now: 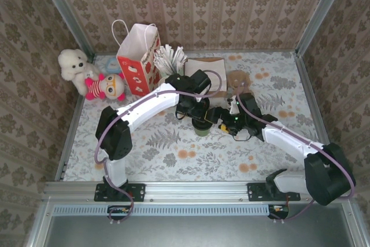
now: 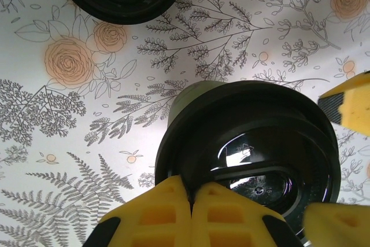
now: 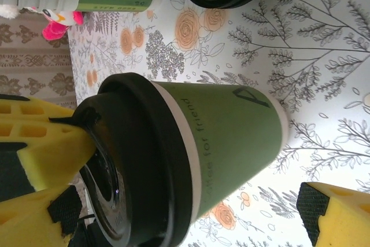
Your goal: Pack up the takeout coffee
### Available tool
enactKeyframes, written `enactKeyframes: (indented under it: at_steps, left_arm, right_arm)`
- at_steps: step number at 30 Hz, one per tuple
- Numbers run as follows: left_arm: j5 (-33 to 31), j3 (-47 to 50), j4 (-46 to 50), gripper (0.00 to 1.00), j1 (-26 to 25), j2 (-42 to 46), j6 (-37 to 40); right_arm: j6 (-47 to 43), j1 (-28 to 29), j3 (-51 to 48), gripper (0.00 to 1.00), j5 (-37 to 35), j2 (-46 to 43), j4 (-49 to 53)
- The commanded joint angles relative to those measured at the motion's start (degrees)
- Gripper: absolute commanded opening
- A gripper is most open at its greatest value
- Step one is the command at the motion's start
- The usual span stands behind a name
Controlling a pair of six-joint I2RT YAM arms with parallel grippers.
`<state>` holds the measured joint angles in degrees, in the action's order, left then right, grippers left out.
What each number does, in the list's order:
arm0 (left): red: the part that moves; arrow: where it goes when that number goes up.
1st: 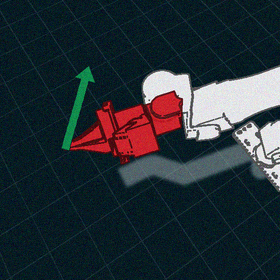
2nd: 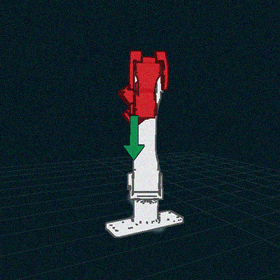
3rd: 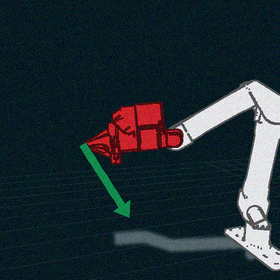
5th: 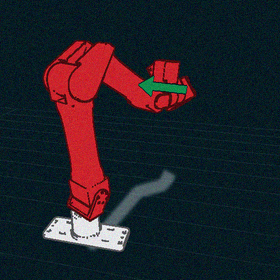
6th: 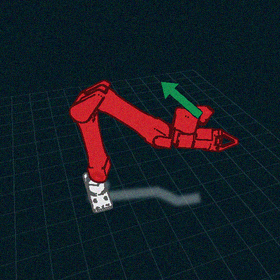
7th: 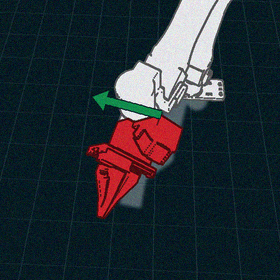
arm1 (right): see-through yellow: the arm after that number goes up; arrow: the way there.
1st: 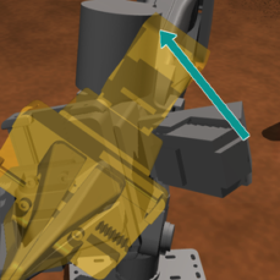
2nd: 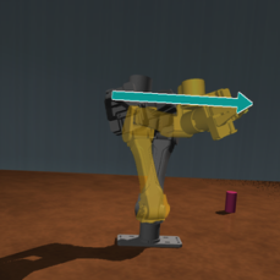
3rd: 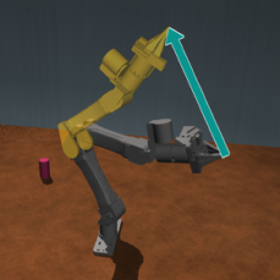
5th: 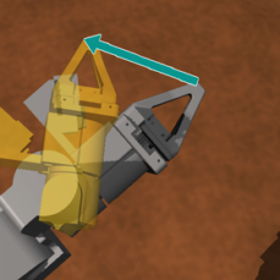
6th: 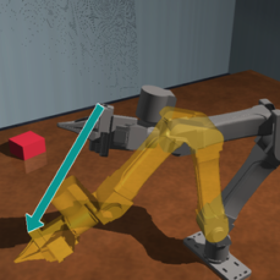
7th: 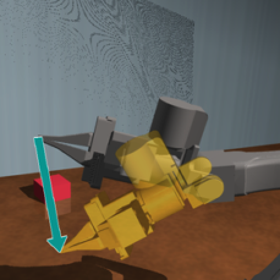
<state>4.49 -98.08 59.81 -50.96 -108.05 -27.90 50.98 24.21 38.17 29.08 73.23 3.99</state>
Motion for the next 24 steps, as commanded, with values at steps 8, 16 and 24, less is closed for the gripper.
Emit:
enactKeyframes:
  at_steps: [8, 16, 24]
  left_arm:
    - [0.12, 2.83, -2.61, 0.19, -0.49, 1.00, -6.39]
    - [2.39, 3.99, -4.13, 0.25, 0.22, 3.69, -4.52]
    - [5.09, 7.94, -7.66, 0.36, 2.92, 10.18, -4.30]
  right_arm:
    - [-1.19, 1.50, -0.03, 0.95, -1.37, 3.75, -3.45]
    - [-3.24, 1.46, 0.32, 0.93, -4.15, 3.34, 1.07]
    - [-3.87, 1.55, 1.18, 0.93, -4.36, 3.72, 2.81]
